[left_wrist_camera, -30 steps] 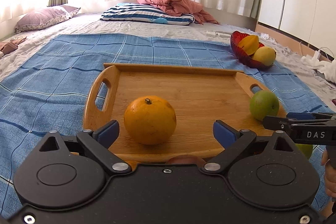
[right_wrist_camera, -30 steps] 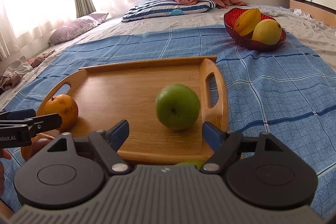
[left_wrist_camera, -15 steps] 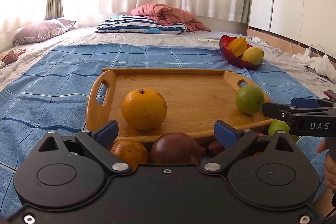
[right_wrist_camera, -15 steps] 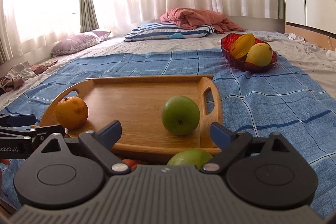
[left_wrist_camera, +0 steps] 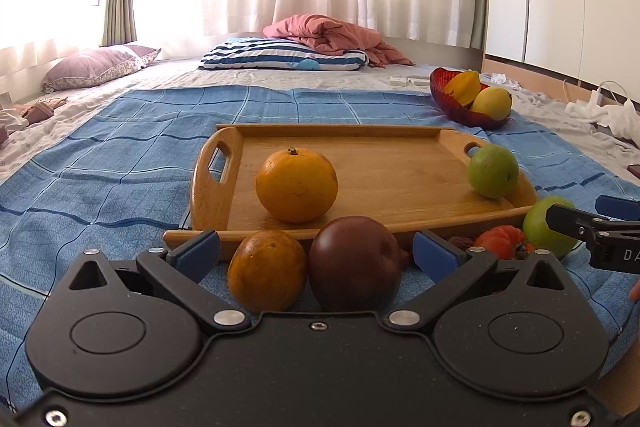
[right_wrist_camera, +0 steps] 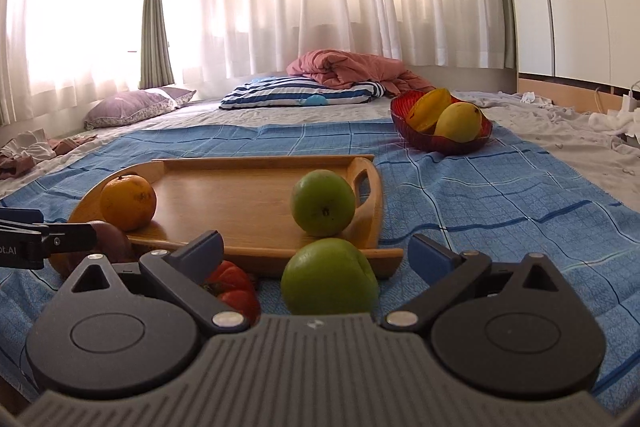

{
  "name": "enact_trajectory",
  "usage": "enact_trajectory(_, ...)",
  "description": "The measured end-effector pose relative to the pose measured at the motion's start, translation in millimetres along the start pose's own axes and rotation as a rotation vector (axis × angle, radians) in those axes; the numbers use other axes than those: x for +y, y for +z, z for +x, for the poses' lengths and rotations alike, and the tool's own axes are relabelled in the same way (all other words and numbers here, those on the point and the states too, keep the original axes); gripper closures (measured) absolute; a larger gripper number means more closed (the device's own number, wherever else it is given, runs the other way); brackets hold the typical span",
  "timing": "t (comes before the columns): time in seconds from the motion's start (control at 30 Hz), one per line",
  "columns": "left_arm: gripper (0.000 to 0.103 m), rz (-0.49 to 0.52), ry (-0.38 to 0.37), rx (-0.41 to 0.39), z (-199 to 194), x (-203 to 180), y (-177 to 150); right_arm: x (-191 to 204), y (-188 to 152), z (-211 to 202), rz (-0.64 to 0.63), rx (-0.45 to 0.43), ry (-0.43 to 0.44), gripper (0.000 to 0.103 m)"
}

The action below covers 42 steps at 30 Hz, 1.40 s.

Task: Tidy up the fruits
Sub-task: 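Move the left tool to the small orange while the right tool grasps another green apple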

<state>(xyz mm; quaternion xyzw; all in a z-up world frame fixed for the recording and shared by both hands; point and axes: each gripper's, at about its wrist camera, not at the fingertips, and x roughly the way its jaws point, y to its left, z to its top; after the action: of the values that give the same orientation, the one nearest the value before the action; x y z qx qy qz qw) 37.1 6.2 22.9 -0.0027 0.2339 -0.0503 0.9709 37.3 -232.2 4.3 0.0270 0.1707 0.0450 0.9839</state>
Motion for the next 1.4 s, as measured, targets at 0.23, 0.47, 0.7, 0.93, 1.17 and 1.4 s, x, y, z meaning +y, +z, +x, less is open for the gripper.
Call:
enact_trajectory(0.23, 0.000, -0.004, 0.037, 0.009, -3.5, 8.5, -11.7, -3.3, -14.1, -4.5, -0.016, -0.009, -0.065, 0.000)
enact_trajectory(0.47, 0.004, -0.037, 0.089, 0.017, -11.9, 23.3, -19.4, -6.7, -23.1, -10.4, -0.035, -0.034, -0.122, 0.003)
enact_trajectory(0.7, 0.041, -0.084, 0.087, 0.039, -16.7, 35.2, -25.7, -6.6, -27.9, -13.6, -0.037, -0.029, -0.155, 0.012)
enact_trajectory(0.93, 0.057, -0.151, 0.056, 0.036, -18.3, 42.7, -23.8, -3.1, -27.2, -12.2, -0.036, -0.020, -0.147, 0.016)
enact_trajectory(1.17, 0.055, -0.285, -0.007, 0.063, -8.8, 56.6, -17.0, -3.9, -25.7, -1.0, -0.023, 0.010, -0.110, 0.016)
enact_trajectory(1.4, 0.054, -0.397, -0.062, 0.092, 4.8, 70.5, -14.7, -1.4, -24.9, 3.5, -0.069, 0.023, -0.091, 0.016)
